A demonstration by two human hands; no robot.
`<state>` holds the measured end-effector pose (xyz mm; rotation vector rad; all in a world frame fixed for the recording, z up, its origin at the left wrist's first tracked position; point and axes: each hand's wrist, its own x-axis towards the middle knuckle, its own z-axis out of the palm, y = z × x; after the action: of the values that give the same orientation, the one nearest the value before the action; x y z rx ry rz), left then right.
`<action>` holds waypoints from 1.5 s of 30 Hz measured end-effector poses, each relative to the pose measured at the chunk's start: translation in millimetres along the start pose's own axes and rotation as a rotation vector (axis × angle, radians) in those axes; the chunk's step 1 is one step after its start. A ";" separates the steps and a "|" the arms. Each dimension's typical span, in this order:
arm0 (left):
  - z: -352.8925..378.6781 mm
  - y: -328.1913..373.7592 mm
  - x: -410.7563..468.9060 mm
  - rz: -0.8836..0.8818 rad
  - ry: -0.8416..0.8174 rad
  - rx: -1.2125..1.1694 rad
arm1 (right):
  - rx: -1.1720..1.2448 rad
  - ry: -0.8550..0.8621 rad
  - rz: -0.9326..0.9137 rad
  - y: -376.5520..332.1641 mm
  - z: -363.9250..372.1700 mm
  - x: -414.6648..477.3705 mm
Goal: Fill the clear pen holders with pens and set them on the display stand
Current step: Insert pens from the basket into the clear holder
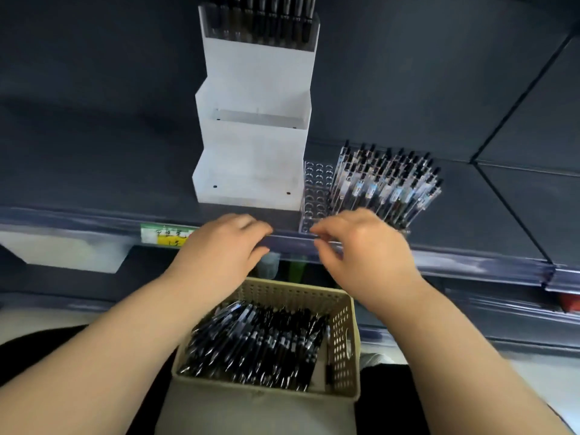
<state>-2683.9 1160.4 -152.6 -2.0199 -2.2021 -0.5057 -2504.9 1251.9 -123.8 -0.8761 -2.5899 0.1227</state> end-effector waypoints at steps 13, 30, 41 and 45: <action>78.1 -17.1 -60.9 -0.314 -0.658 0.172 | -0.106 -0.808 0.553 15.3 97.8 -53.5; 135.3 -8.5 -43.5 -0.541 -0.865 0.175 | -0.100 -1.013 0.779 19.3 203.1 -72.9; 141.8 -9.5 -42.8 -0.609 -0.843 0.191 | -0.215 -1.172 0.749 32.4 218.2 -63.5; 144.2 -10.8 -45.0 -0.636 -0.826 0.181 | -0.195 -1.211 0.674 29.9 213.6 -61.3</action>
<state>-2669.3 1162.6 -303.4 -1.5408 -3.2053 0.6083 -2529.2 1248.6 -346.7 -2.2654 -3.1632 0.8150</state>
